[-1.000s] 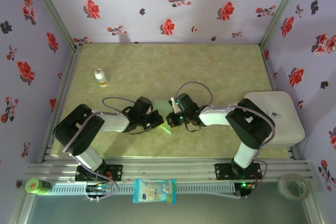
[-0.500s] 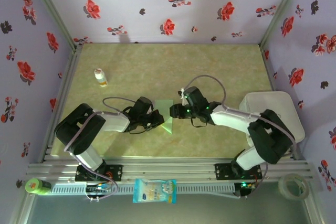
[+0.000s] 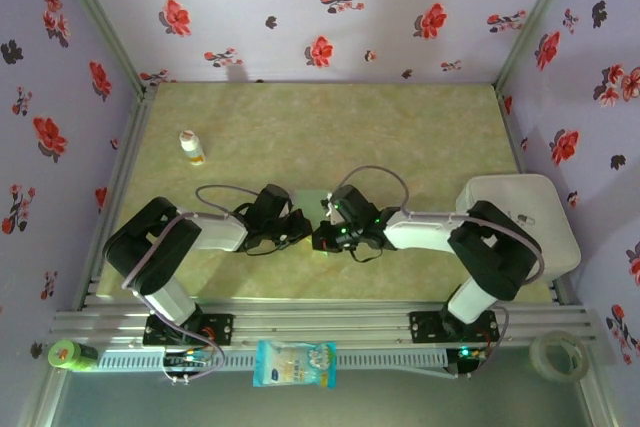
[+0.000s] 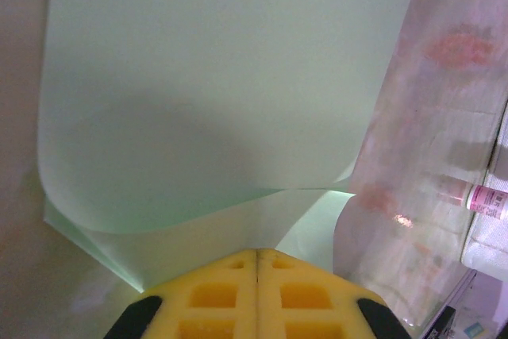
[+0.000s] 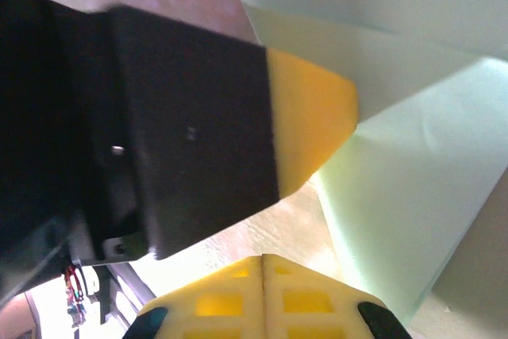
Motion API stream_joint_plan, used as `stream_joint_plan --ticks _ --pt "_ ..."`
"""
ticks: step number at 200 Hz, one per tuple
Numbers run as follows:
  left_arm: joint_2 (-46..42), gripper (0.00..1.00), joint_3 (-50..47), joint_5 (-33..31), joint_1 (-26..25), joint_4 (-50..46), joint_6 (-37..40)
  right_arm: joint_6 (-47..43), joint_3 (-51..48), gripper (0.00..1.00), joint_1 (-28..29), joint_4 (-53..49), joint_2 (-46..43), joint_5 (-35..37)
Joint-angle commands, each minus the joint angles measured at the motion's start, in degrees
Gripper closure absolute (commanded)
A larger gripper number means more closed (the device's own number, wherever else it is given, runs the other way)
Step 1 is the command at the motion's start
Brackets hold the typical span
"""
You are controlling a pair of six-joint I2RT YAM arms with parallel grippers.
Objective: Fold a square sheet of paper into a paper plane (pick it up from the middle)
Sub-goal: Third fold the triangle at the center of the table.
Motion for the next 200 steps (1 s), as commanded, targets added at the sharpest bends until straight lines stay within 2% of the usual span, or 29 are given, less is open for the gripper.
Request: stream_joint_plan --ticks 1,105,171,200 --pt "0.99 1.0 -1.08 -2.22 -0.43 -3.0 1.62 1.16 2.32 1.0 0.09 -1.5 1.42 0.48" --pt "1.1 1.0 -1.02 -2.42 -0.4 -3.32 1.85 1.34 1.0 1.0 0.09 -2.54 4.75 1.36" --pt "1.08 1.0 -1.24 -2.58 -0.36 -3.32 1.74 7.0 -7.85 0.97 0.25 4.65 -0.55 -2.5" --pt "1.33 1.0 -1.21 -2.62 -0.49 -3.04 1.64 6.69 -7.02 0.96 -0.16 1.04 -5.38 -1.33"
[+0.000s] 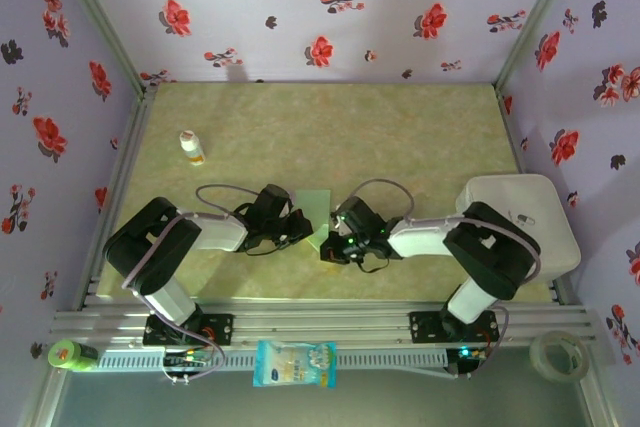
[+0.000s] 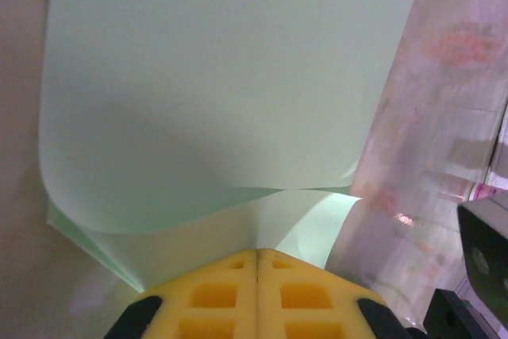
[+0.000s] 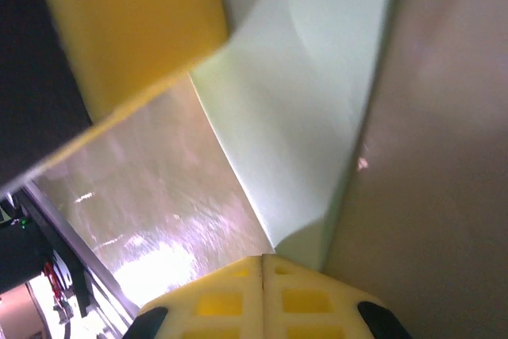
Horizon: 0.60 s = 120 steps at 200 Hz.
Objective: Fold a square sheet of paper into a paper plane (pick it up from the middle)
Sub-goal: Third fold the triangle at the center of the table.
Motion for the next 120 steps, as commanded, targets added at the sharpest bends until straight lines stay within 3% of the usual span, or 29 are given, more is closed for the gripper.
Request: stream_joint_plan --ticks 1,47,120 --pt "1.38 1.0 -1.12 -2.64 -0.42 -3.07 1.21 1.28 0.48 0.95 -0.26 -2.82 -4.08 -0.29" --pt "1.08 1.0 -1.06 -2.59 -0.35 -3.03 1.06 1.48 6.2 0.96 -1.69 -6.52 -2.37 -0.18" --pt "1.22 1.0 -1.21 -2.45 -0.38 -2.84 1.01 4.85 10.47 0.97 -2.43 -1.51 7.73 -1.78"
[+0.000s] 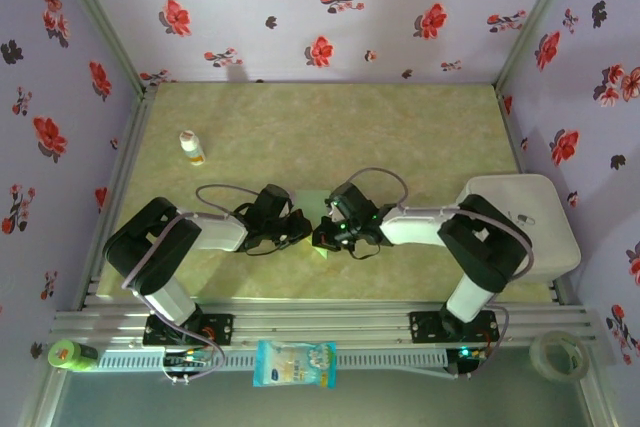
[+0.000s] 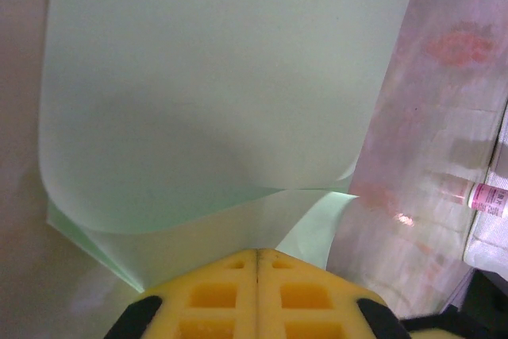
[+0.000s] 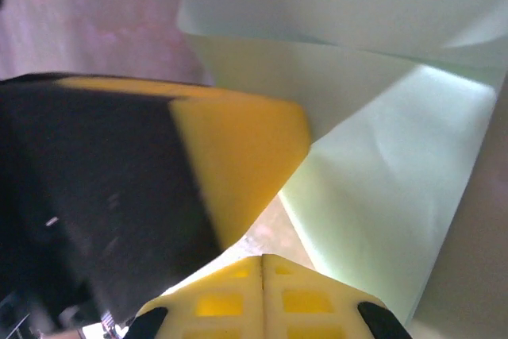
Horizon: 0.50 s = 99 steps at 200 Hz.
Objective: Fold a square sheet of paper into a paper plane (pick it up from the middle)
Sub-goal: Third fold the triangle at the center of the table.
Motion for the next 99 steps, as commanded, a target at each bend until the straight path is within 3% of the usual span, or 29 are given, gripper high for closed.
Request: stream_joint_plan --ticks 1,58,99 --pt "1.2 1.0 -1.17 -2.4 -0.36 -2.82 1.03 1.91 1.71 0.97 -0.44 1.6 2.6 -0.99" --pt "0.93 1.0 -1.48 -2.98 -0.35 -2.86 0.77 5.24 -9.95 0.96 -0.31 7.51 1.66 -4.08" --pt "0.82 1.0 -1.58 -3.75 -0.37 -3.09 0.07 1.92 -11.6 0.96 0.1 1.77 -2.92 -5.58"
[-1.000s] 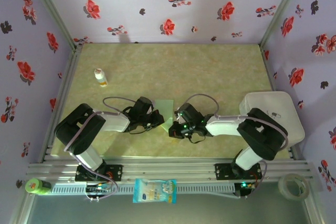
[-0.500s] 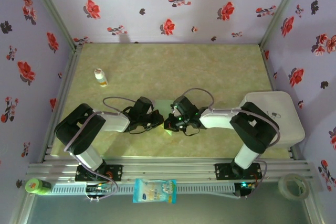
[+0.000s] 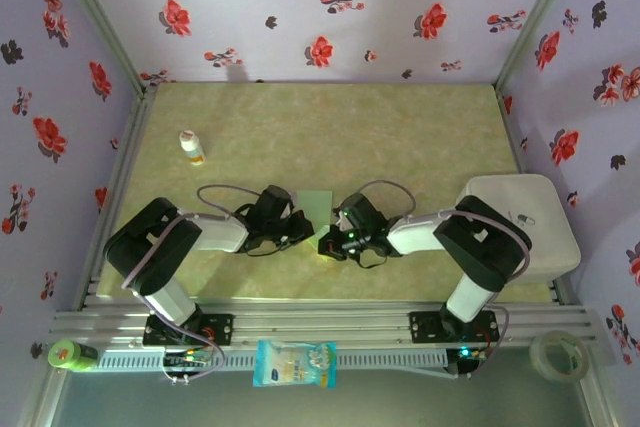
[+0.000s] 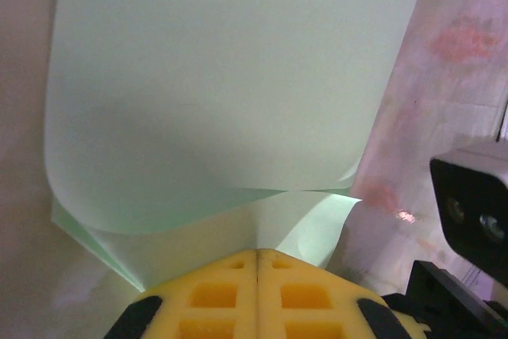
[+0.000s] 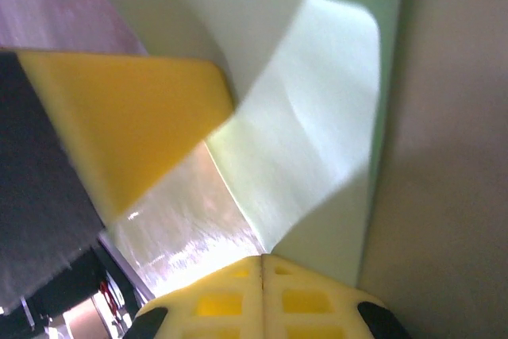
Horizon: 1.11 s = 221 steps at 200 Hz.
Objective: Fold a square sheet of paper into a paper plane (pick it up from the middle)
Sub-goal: Third fold the triangle at the center of the table.
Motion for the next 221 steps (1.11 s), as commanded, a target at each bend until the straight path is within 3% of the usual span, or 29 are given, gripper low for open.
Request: stream_joint_plan --ticks 1,55,101,132,164,221 --pt "0.82 1.0 -1.66 -3.44 0.08 -3.26 0.14 -1.63 -2.29 0.96 0.71 -9.19 -2.0 -2.03" --pt "0.56 1.0 -3.45 -5.15 -0.2 -1.66 -2.58 -6.6 -2.95 0.95 -0.47 -17.0 -8.87 -1.77" --pt "-0.48 1.0 -2.98 -13.68 -4.72 -1.99 -8.97 -4.22 -1.41 0.93 -3.42 -15.56 -17.26 3.9" --pt "-0.7 1.0 -2.89 -17.24 -6.87 -1.76 -11.32 -3.35 3.92 0.96 -3.87 -16.15 -10.7 2.76" --pt "-1.15 1.0 -2.73 -17.11 -7.16 -1.67 -10.72 -0.55 6.34 0.97 -3.69 -11.05 -4.7 1.04" --pt "-1.81 1.0 -2.26 -16.84 -7.12 -2.3 -9.18 -0.3 9.42 0.97 -3.72 -11.91 1.42 0.92"
